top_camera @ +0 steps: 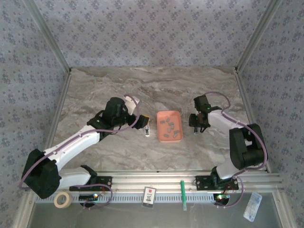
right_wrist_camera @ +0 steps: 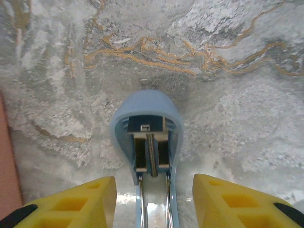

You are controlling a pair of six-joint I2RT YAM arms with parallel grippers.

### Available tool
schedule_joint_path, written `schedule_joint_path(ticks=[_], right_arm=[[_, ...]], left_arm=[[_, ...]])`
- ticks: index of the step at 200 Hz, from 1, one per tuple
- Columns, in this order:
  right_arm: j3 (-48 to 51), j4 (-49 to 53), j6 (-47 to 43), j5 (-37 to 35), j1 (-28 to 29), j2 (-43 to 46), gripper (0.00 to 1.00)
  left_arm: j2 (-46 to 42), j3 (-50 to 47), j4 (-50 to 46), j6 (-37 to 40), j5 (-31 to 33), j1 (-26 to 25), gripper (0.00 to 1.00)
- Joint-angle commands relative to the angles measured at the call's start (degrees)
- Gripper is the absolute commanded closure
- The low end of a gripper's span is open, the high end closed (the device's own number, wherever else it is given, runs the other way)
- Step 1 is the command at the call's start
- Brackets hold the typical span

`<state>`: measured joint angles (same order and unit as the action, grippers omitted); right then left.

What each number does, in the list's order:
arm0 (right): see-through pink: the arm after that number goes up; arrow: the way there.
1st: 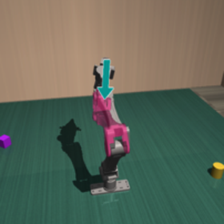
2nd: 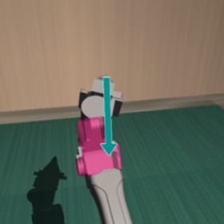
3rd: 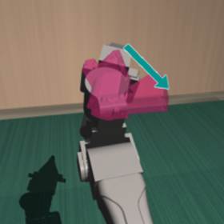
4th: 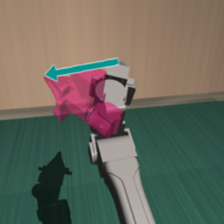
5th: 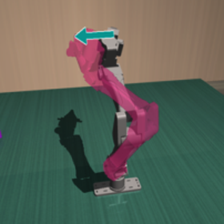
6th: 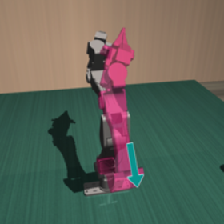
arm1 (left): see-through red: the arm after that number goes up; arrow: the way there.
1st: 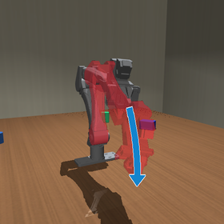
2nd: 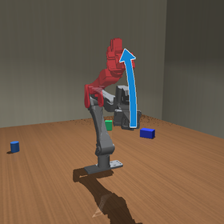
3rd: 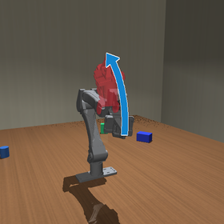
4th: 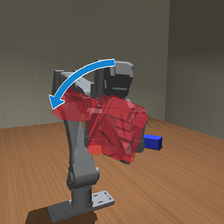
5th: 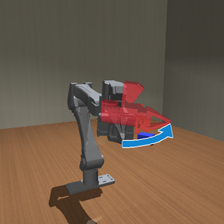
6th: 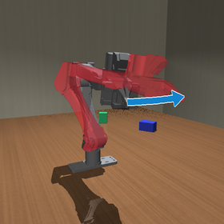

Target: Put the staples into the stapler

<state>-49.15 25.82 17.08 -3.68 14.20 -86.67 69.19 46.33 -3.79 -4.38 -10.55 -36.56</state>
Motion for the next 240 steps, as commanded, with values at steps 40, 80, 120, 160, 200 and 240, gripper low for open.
schedule_joint_path(ticks=[40,80,120,160,200,240], right_arm=[[-7.6,12.7,1.0,2.5,5.0,7.6,0.53],[-14.4,18.8,8.3,2.7,12.9,8.2,0.55],[-17.8,19.3,15.1,4.1,19.1,3.3,0.6],[-22.3,19.7,15.7,7.0,21.7,-6.0,0.64],[-26.0,22.1,14.3,8.5,22.1,-15.1,0.68],[-28.1,24.3,13.8,9.1,22.1,-20.8,0.65]], left_arm=[[-0.3,-1.8,-2.0,-11.8,7.2,-0.4,0.05],[-0.4,-4.1,-5.7,-19.1,12.1,0.0,0.04],[0.1,-6.5,-6.3,-23.7,11.8,2.5,0.04],[0.3,-7.8,-6.3,-24.9,9.6,5.9,0.05],[0.6,-8.7,-5.3,-24.9,8.5,7.7,0.05],[1.6,-9.1,-4.9,-24.5,7.4,9.1,0.06]])
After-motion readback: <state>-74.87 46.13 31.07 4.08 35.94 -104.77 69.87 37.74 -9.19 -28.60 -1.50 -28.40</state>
